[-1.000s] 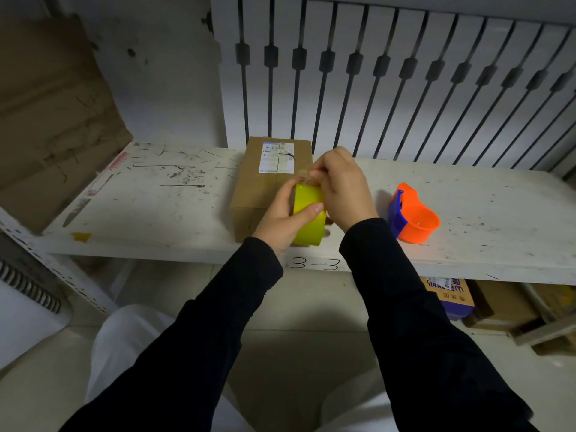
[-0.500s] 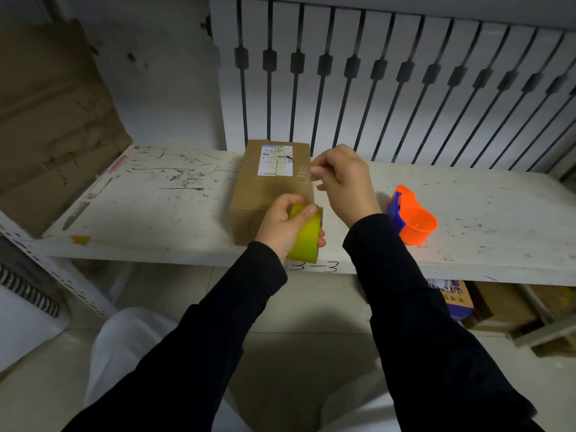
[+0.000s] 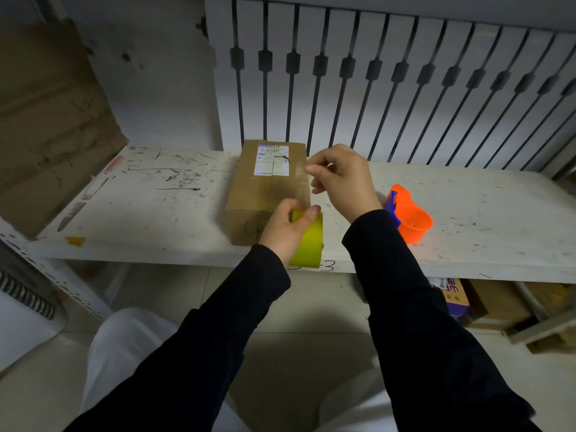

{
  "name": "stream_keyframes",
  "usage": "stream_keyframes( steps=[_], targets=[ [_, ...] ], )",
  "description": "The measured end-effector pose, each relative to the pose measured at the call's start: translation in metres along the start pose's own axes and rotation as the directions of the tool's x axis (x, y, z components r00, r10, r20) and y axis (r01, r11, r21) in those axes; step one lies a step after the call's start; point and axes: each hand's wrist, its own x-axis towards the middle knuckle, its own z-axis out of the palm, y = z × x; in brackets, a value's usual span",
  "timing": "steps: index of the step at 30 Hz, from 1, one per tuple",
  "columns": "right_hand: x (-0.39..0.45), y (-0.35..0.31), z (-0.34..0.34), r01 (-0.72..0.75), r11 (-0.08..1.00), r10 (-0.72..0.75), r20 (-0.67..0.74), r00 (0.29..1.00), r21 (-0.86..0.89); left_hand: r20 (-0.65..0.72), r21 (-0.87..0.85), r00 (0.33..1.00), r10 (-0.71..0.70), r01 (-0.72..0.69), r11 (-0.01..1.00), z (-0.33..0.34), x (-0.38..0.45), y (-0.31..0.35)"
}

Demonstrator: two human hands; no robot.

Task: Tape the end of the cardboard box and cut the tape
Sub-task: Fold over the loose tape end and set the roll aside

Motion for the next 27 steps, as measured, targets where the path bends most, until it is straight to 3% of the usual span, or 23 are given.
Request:
stream_keyframes(
  steps=[3,9,12,16,27],
  targets=[
    [0.000,-0.005,-0.007,-0.057,0.993,0.055,0.027,0.998,0.101,-0.017,0.057,1.000,0.009,-0.008,0.998,-0.003,0.002,0.001],
    [0.001,-0.011,-0.013,-0.068,0.989,0.058,0.082,0.995,0.128,-0.115,0.200,0.990,0.079,-0.055,0.978,-0.017,0.012,0.014],
    [0.002,-0.013,-0.014,-0.068,0.991,0.057,0.095,0.994,0.119,-0.073,0.068,0.981,0.178,-0.173,0.983,-0.022,0.010,0.026],
    [0.001,-0.014,-0.014,-0.069,0.992,0.058,0.104,0.993,0.103,-0.116,-0.109,0.955,0.272,-0.284,0.952,-0.022,0.008,0.042],
    [-0.005,-0.004,-0.017,-0.102,0.966,0.079,0.107,0.991,0.238,-0.207,-0.100,0.958,0.197,-0.221,0.970,-0.017,0.015,0.051]
  ],
)
